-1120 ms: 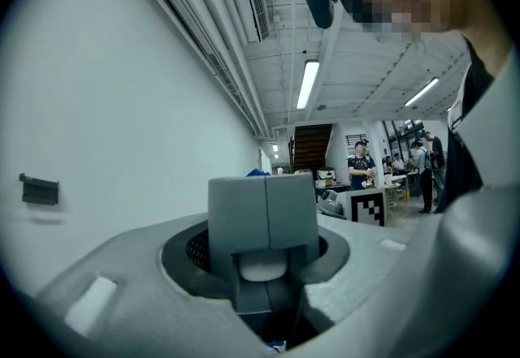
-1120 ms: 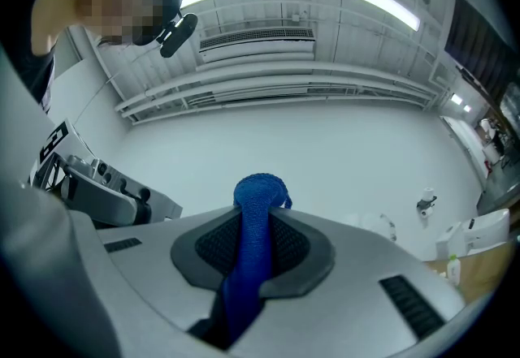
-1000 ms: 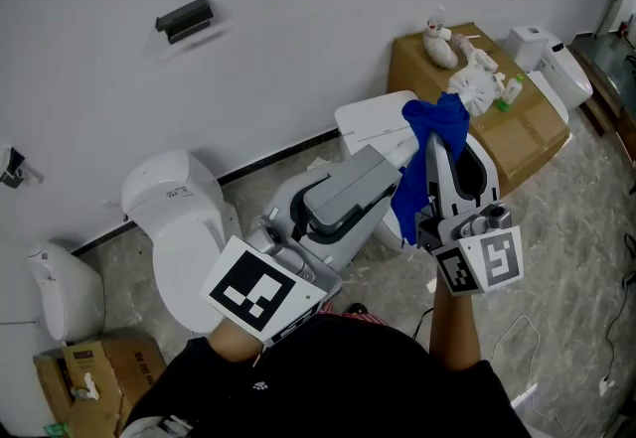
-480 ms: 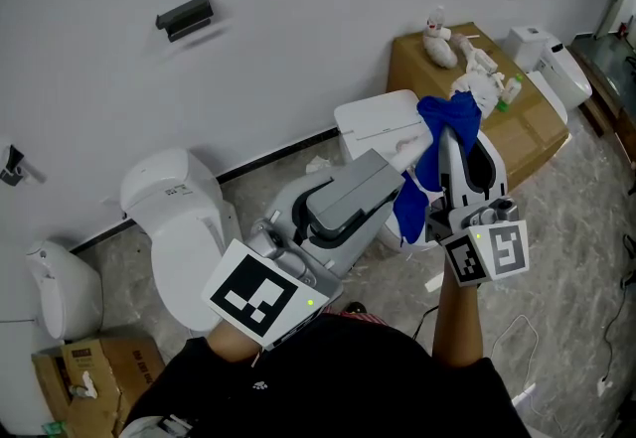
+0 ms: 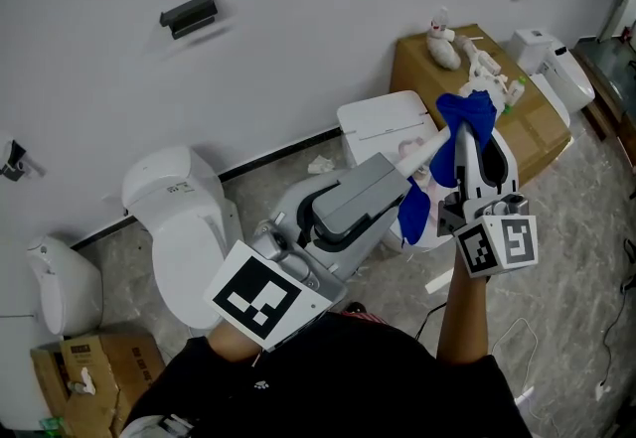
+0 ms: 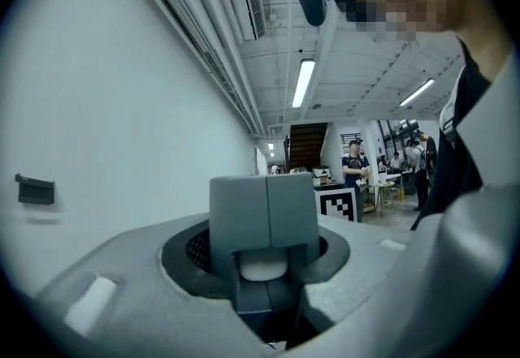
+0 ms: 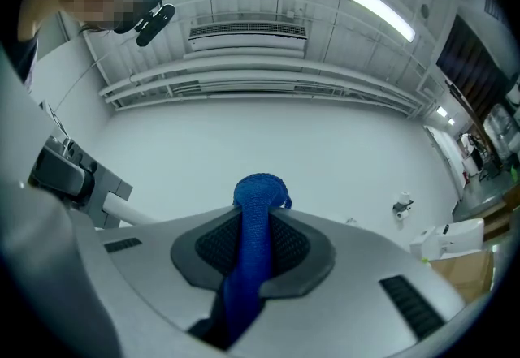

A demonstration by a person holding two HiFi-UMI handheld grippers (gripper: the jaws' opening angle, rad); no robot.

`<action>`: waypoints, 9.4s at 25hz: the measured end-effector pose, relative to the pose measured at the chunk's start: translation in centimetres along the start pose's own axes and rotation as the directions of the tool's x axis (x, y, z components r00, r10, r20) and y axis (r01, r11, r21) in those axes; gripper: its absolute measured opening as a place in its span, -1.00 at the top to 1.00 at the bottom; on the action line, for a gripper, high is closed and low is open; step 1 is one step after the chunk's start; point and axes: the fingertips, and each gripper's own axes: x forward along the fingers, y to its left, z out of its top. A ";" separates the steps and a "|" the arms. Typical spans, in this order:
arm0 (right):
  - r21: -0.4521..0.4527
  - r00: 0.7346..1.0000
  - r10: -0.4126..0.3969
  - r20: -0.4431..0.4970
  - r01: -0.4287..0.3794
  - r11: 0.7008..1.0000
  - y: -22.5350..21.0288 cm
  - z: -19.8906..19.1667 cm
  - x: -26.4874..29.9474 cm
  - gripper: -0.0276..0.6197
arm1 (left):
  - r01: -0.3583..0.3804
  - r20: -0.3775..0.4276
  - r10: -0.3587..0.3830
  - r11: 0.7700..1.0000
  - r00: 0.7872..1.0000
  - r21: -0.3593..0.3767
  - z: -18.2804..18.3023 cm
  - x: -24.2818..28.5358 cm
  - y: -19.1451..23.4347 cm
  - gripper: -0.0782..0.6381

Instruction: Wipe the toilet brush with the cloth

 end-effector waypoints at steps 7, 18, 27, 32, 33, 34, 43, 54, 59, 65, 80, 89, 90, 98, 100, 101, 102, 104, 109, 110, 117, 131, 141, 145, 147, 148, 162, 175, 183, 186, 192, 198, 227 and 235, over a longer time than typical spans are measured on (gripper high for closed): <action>-0.002 1.000 -0.021 -0.013 0.021 1.000 -1.1 -0.7 0.1 0.72 | -0.001 -0.004 0.001 1.000 1.000 -0.005 -0.2 -0.1 -0.1 0.31; -0.019 0.999 -0.041 -0.027 0.040 0.999 -2.1 -1.1 0.4 0.72 | 0.000 -0.008 0.000 1.000 1.000 -0.013 -0.3 -0.6 0.0 0.31; 0.000 0.997 -0.067 -0.046 0.067 0.998 -2.5 -1.6 0.1 0.72 | 0.007 -0.022 -0.007 1.000 1.000 -0.007 -0.7 -0.6 0.3 0.31; -0.011 0.995 -0.096 -0.025 0.095 0.995 -3.1 -1.2 -0.6 0.72 | 0.005 -0.018 -0.005 1.000 1.000 -0.002 -1.0 -0.2 0.4 0.31; -0.010 0.995 -0.100 -0.004 0.099 0.995 -3.1 -0.7 -0.9 0.72 | 0.004 -0.015 -0.004 1.000 1.000 -0.003 -0.9 -0.1 0.5 0.31; -0.005 0.995 -0.099 0.018 0.100 0.995 -3.0 -0.2 -1.1 0.72 | 0.000 -0.013 0.000 1.000 1.000 -0.002 -0.9 -0.1 0.7 0.31; 0.017 0.996 -0.007 0.093 0.005 1.000 0.4 2.1 -2.3 0.72 | -0.079 -0.002 0.079 0.997 0.997 0.015 -0.5 -0.4 3.2 0.31; 0.044 0.988 0.150 0.027 -0.151 0.987 6.0 -0.8 -2.1 0.72 | -0.132 0.032 0.132 0.991 0.991 0.019 0.3 -1.3 4.3 0.31; 0.058 0.979 0.204 -0.001 -0.203 0.977 8.2 -1.8 -2.1 0.72 | -0.136 0.044 0.134 0.991 0.990 0.023 0.7 -1.5 4.3 0.31; 0.067 0.967 0.257 0.001 -0.256 0.964 10.1 -1.9 -2.1 0.72 | -0.123 0.058 0.122 0.992 0.991 0.020 1.2 -1.5 3.6 0.31; 0.069 0.939 0.343 0.035 -0.344 0.936 11.9 -1.5 -2.0 0.72 | -0.080 0.036 0.079 0.997 0.996 0.019 0.8 -0.9 2.5 0.31; 0.080 0.943 0.330 0.032 -0.332 0.940 12.0 -1.4 -2.0 0.72 | -0.070 0.029 0.069 0.997 0.997 0.025 0.9 -1.1 2.3 0.31; 0.081 0.944 0.328 0.031 -0.329 0.941 11.9 -1.4 -2.0 0.72 | -0.068 0.029 0.067 0.997 0.997 0.023 0.9 -1.1 2.3 0.31; 0.091 0.951 0.306 0.043 -0.309 0.947 11.7 -1.2 -2.4 0.72 | -0.057 0.027 0.057 0.998 0.998 0.016 0.6 -1.3 1.7 0.31; 0.104 0.952 0.302 0.051 -0.306 0.946 11.4 -1.1 -2.5 0.72 | -0.056 0.025 0.056 0.998 0.998 0.015 0.5 -1.1 1.5 0.31; 0.103 0.953 0.298 0.047 -0.301 0.948 11.2 -1.2 -2.6 0.72 | -0.056 0.024 0.056 0.998 0.998 0.014 0.4 -1.0 1.4 0.31; 0.098 0.955 0.293 0.038 -0.295 0.950 10.9 -1.5 -2.6 0.72 | -0.057 0.022 0.056 0.998 0.998 0.013 0.3 -0.9 1.4 0.31; 0.089 0.959 0.283 0.025 -0.284 0.955 10.4 -1.8 -2.6 0.72 | -0.057 0.020 0.057 0.998 0.998 0.013 0.2 -0.7 1.3 0.31; 0.098 0.963 0.268 0.024 -0.269 0.958 9.8 -2.0 -2.3 0.72 | -0.057 0.015 0.057 0.998 0.998 0.015 0.0 -0.8 1.4 0.31; 0.101 0.964 0.266 0.020 -0.267 0.958 9.7 -2.1 -2.3 0.72 | -0.057 0.013 0.057 0.998 0.998 0.015 0.0 -0.7 1.4 0.31; 0.108 0.968 0.249 0.023 -0.250 0.962 8.8 -2.2 -1.8 0.72 | -0.052 0.011 0.052 0.999 0.999 0.012 -0.1 -0.6 1.3 0.31; 0.121 0.980 0.199 0.016 -0.200 0.972 6.9 -2.1 -1.7 0.72 | -0.032 0.009 0.032 0.999 0.999 0.018 0.1 -0.6 0.9 0.31; 0.130 0.991 0.135 0.016 -0.136 0.982 4.8 -2.2 -2.9 0.72 | 0.002 -0.002 -0.002 1.000 1.000 0.007 -0.2 -0.2 -0.5 0.31; 0.132 0.993 0.115 0.015 -0.116 0.984 4.0 -2.2 -3.3 0.72 | 0.011 -0.004 -0.011 1.000 1.000 0.007 -0.2 -0.1 -1.0 0.31; 0.132 0.994 0.107 0.015 -0.108 0.985 3.6 -2.1 -3.2 0.72 | 0.014 -0.003 -0.014 1.000 1.000 0.008 -0.2 -0.1 -1.1 0.31; 0.133 0.995 0.103 0.016 -0.104 0.986 3.5 -2.1 -3.2 0.72 | 0.015 -0.002 -0.015 1.000 1.000 0.009 -0.2 -0.1 -1.1 0.31; 0.140 0.999 0.042 0.008 -0.043 0.989 1.0 -2.6 -2.7 0.72 | 0.028 -0.009 -0.028 1.000 1.000 0.008 -0.4 -0.4 -1.1 0.31; 0.149 1.000 -0.015 0.008 0.014 0.989 -1.3 -2.6 -2.2 0.72 | 0.048 -0.008 -0.048 0.999 0.999 0.021 0.0 -0.7 -1.2 0.31; 0.163 0.999 -0.041 0.013 0.038 0.986 -2.4 -2.5 -3.1 0.72 | 0.056 -0.007 -0.056 0.998 0.998 0.028 -0.2 -0.8 -2.2 0.31; 0.170 0.999 -0.052 0.014 0.048 0.984 -2.9 -2.6 -3.2 0.72 | 0.060 -0.004 -0.060 0.998 0.998 0.029 -0.3 -0.9 -2.3 0.31; 0.167 0.998 -0.057 0.014 0.054 0.984 -3.1 -2.6 -3.3 0.72 | 0.064 0.000 -0.064 0.997 0.998 0.047 -0.3 -1.0 -2.5 0.31; 0.177 0.998 -0.059 0.009 0.057 0.983 -3.2 -2.7 -3.3 0.72 | 0.057 0.006 -0.058 0.998 0.998 0.033 -0.1 -0.9 -2.3 0.31; 0.213 0.984 0.173 -0.030 -0.162 0.963 5.8 -5.2 -1.4 0.72 | 0.037 0.035 -0.038 0.999 0.999 0.005 0.5 -1.0 -0.9 0.31; 0.217 0.957 0.292 -0.002 -0.284 0.934 10.1 -4.8 -1.2 0.72 | 0.027 0.034 -0.027 1.000 0.999 -0.001 0.4 -1.0 -0.8 0.31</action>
